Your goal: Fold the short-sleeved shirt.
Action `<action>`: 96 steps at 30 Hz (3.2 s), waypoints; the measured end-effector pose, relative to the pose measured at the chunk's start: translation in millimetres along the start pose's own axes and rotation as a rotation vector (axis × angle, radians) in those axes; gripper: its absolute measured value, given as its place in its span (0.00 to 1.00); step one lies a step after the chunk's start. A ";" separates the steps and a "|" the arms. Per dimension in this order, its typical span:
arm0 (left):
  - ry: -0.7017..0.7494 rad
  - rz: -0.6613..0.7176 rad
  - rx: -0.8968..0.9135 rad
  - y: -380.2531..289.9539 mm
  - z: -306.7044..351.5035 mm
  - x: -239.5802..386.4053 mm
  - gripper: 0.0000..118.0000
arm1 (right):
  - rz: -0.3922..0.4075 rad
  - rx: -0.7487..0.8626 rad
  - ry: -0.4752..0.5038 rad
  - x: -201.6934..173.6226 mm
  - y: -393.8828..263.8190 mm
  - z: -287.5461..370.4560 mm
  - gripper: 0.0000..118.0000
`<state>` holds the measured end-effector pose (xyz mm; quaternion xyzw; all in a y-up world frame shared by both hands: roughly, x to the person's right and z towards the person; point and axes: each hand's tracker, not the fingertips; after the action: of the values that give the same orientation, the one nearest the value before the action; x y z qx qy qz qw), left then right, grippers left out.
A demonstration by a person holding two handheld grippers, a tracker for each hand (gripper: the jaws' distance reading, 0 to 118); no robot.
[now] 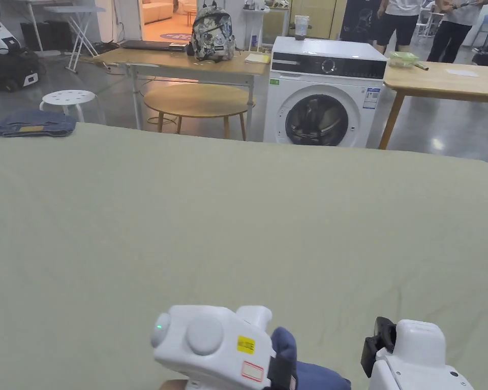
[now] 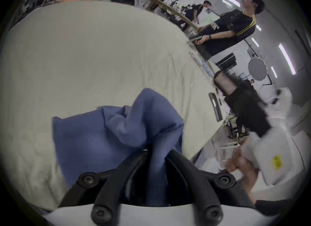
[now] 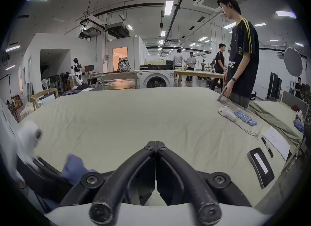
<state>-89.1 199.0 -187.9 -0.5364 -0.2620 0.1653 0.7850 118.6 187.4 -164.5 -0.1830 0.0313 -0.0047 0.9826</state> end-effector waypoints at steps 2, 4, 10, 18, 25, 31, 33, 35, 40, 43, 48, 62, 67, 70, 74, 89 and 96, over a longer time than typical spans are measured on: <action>0.021 0.009 -0.036 4.1 -25.4 0.6 0.02 | 0.000 -0.001 -0.008 2.6 -0.2 0.8 0.00; 0.044 0.007 -0.050 4.0 -43.6 3.9 0.05 | -0.001 -0.004 -0.013 6.0 -0.5 1.1 0.00; -0.024 0.058 -0.054 2.7 -38.8 3.1 0.28 | -0.004 -0.007 -0.027 12.3 -0.9 2.2 0.00; -0.134 0.021 0.040 4.4 14.2 -3.7 0.40 | -0.010 -0.003 -0.029 15.7 -0.8 4.5 0.00; -0.154 0.088 -0.013 3.9 -33.5 -19.7 0.03 | -0.021 -0.007 -0.032 18.4 -3.2 4.1 0.00; -0.118 0.108 -0.057 -9.9 -89.8 -19.5 0.00 | -0.020 -0.001 -0.036 20.9 -2.8 4.1 0.00; -0.124 0.105 -0.037 -13.7 -94.2 -19.4 0.00 | -0.020 0.001 -0.037 22.1 -1.1 4.4 0.00; -0.124 0.113 -0.032 -11.5 -91.8 -18.6 0.00 | -0.020 0.004 -0.037 23.0 0.4 4.5 0.00; -0.091 0.039 0.024 -6.4 -55.6 -11.4 0.00 | -0.010 0.020 -0.034 22.9 5.4 3.0 0.00; -0.053 -0.010 0.147 -3.8 -18.8 -17.5 0.00 | -0.001 0.034 -0.027 19.1 10.3 0.7 0.00; 0.182 -0.091 0.478 -11.3 39.4 -32.7 0.00 | 0.013 0.080 -0.010 6.6 18.7 -3.0 0.00; 0.699 -0.277 1.066 -53.0 80.5 -44.8 0.00 | 0.004 0.253 0.014 -22.9 39.1 2.9 0.00; 0.736 -0.276 1.069 -53.8 78.3 -46.4 0.00 | 0.019 0.271 0.012 -23.4 40.0 8.5 0.00; 0.733 -0.255 1.064 -52.8 78.8 -50.3 0.00 | 0.030 0.254 0.012 -21.6 33.9 16.2 0.00; 0.715 -0.213 1.028 -52.1 80.5 -58.0 0.00 | 0.085 0.103 0.064 -23.1 6.5 25.5 0.00; 0.631 -0.032 0.843 -85.3 81.9 -94.3 0.00 | 0.125 -0.296 0.084 -39.3 -94.1 -23.8 0.00; 0.370 0.045 0.625 -79.1 86.4 -109.1 0.00 | 0.111 -0.298 0.066 -33.0 -101.3 -35.5 0.00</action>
<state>-229.9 176.1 -115.1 -0.2968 -0.0404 0.1547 0.9414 83.7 80.8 -159.2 -0.3246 0.0738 0.0482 0.9417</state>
